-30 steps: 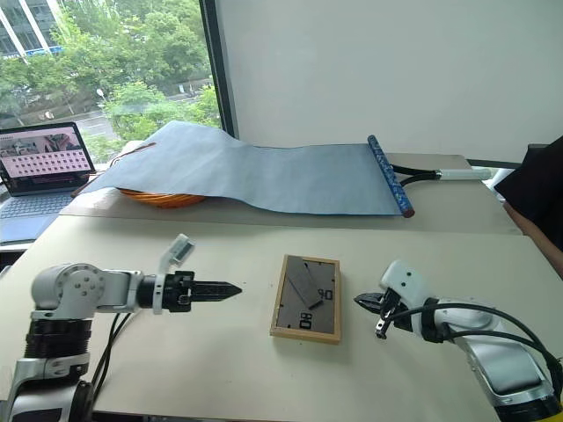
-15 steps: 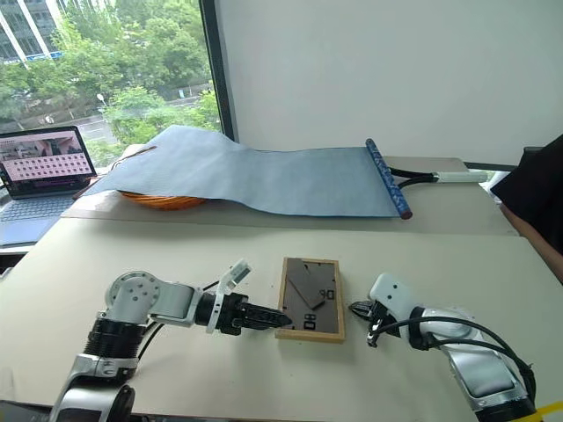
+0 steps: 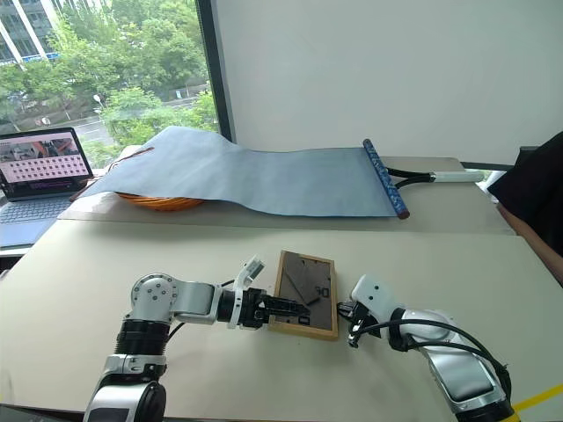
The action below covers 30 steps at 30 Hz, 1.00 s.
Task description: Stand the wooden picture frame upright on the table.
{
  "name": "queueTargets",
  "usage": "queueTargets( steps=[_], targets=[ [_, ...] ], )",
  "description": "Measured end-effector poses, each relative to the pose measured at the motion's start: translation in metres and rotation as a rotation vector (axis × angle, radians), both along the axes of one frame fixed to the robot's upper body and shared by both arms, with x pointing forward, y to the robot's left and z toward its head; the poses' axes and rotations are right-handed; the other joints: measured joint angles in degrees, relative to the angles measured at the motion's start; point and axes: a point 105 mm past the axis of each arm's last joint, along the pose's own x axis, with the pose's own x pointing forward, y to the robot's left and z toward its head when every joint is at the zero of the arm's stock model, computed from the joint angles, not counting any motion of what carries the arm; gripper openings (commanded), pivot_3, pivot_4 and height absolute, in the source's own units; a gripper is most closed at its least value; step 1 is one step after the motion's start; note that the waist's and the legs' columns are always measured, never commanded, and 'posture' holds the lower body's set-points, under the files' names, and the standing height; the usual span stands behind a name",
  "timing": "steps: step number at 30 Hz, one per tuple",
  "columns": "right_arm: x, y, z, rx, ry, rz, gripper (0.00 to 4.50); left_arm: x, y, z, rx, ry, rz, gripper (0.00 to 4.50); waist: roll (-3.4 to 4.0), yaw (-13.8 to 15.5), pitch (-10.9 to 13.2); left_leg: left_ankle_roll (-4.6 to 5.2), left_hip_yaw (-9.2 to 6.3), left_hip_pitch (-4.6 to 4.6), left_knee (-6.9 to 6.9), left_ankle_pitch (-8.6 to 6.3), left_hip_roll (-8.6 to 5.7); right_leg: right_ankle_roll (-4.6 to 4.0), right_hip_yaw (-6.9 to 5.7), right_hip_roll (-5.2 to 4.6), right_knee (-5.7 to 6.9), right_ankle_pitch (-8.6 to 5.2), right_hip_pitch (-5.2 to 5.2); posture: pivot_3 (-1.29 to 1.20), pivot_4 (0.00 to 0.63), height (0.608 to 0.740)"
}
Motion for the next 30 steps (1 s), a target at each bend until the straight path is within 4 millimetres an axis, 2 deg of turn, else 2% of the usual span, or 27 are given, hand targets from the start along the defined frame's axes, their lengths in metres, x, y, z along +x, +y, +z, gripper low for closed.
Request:
queueTargets(
  steps=[4, 10, 15, 17, 19, 20, 21, 22, 25, 30],
  targets=[
    [0.001, 0.001, 0.001, -0.001, 0.005, 0.004, 0.00, 0.000, 0.005, 0.005, -0.032, 0.000, -0.003, 1.26, -0.02, -0.01, 0.02, -0.01, 0.00, -0.04, -0.01, 0.00, 0.00, -0.01, 0.00, 0.00, 0.00, 0.00, -0.05, 0.00, 0.150, 0.694],
    [0.003, -0.007, 0.010, 0.046, 0.030, -0.038, 0.00, 0.004, 0.010, 0.018, -0.080, -0.013, -0.004, 1.16, -0.04, 0.24, 0.07, 0.00, -0.01, -0.45, 0.03, 0.00, -0.02, -0.01, 0.00, -0.01, 0.00, 0.02, -0.37, 0.00, 0.150, 0.694],
    [0.011, -0.048, 0.050, 0.170, 0.006, -0.186, 0.00, 0.009, 0.032, 0.034, -0.094, -0.058, 0.011, 1.16, -0.02, 0.36, 0.09, 0.00, -0.03, -0.84, -0.01, 0.01, -0.04, -0.28, 0.00, -0.01, 0.01, 0.19, -0.81, 0.00, 0.150, 0.694],
    [0.016, -0.056, 0.086, 0.324, -0.018, -0.217, 0.00, 0.011, 0.042, 0.037, -0.083, -0.071, 0.020, 1.16, 0.04, 0.15, 0.16, 0.00, -0.02, -0.88, -0.02, 0.02, -0.04, -0.32, 0.00, -0.01, 0.07, 0.22, -0.88, 0.00, 0.150, 0.694],
    [0.014, -0.049, 0.120, 0.440, -0.044, -0.162, 0.00, 0.012, 0.042, 0.041, -0.084, -0.084, 0.012, 1.16, 0.03, 0.26, 0.17, 0.00, -0.05, -0.88, -0.04, 0.02, -0.04, -0.32, 0.00, 0.00, 0.07, 0.21, -0.87, 0.00, 0.150, 0.694],
    [0.012, -0.043, 0.126, 0.469, -0.031, -0.132, 0.60, 0.012, 0.042, 0.042, -0.090, -0.086, 0.007, 1.16, 0.01, 0.30, 0.18, 0.00, -0.06, -0.88, -0.03, 0.01, -0.04, -0.33, -0.02, 0.00, 0.07, 0.20, -0.85, 0.00, 0.150, 0.694],
    [0.010, -0.034, 0.130, 0.510, -0.005, -0.094, 0.74, 0.012, 0.042, 0.042, -0.090, -0.087, 0.004, 1.16, -0.03, 0.29, 0.20, 0.00, -0.06, -0.89, -0.03, 0.01, -0.04, -0.33, -0.02, 0.00, 0.06, 0.20, -0.88, 0.00, 0.150, 0.694],
    [0.010, -0.026, 0.131, 0.540, 0.019, -0.067, 1.08, 0.012, 0.041, 0.042, -0.086, -0.086, 0.001, 1.16, -0.04, 0.29, 0.21, 0.00, -0.06, -0.90, -0.02, 0.02, -0.04, -0.33, -0.02, 0.00, 0.06, 0.20, -0.88, 0.00, 0.150, 0.694],
    [0.007, 0.014, 0.120, 0.563, 0.150, 0.050, 2.09, 0.011, 0.032, 0.043, -0.077, -0.093, -0.036, 1.16, -0.05, 0.37, 0.21, 0.00, -0.06, -1.04, -0.02, 0.02, -0.04, -0.33, -0.02, 0.00, 0.07, 0.20, -1.02, 0.00, 0.150, 0.694],
    [0.012, 0.046, 0.106, 0.545, 0.235, 0.117, 3.84, 0.006, 0.025, 0.042, -0.078, -0.090, -0.081, 1.16, -0.03, 0.38, 0.22, 0.00, -0.08, -1.25, -0.01, 0.02, -0.04, -0.32, -0.05, 0.00, 0.07, 0.21, -1.18, 0.00, 0.150, 0.694]
  ],
)
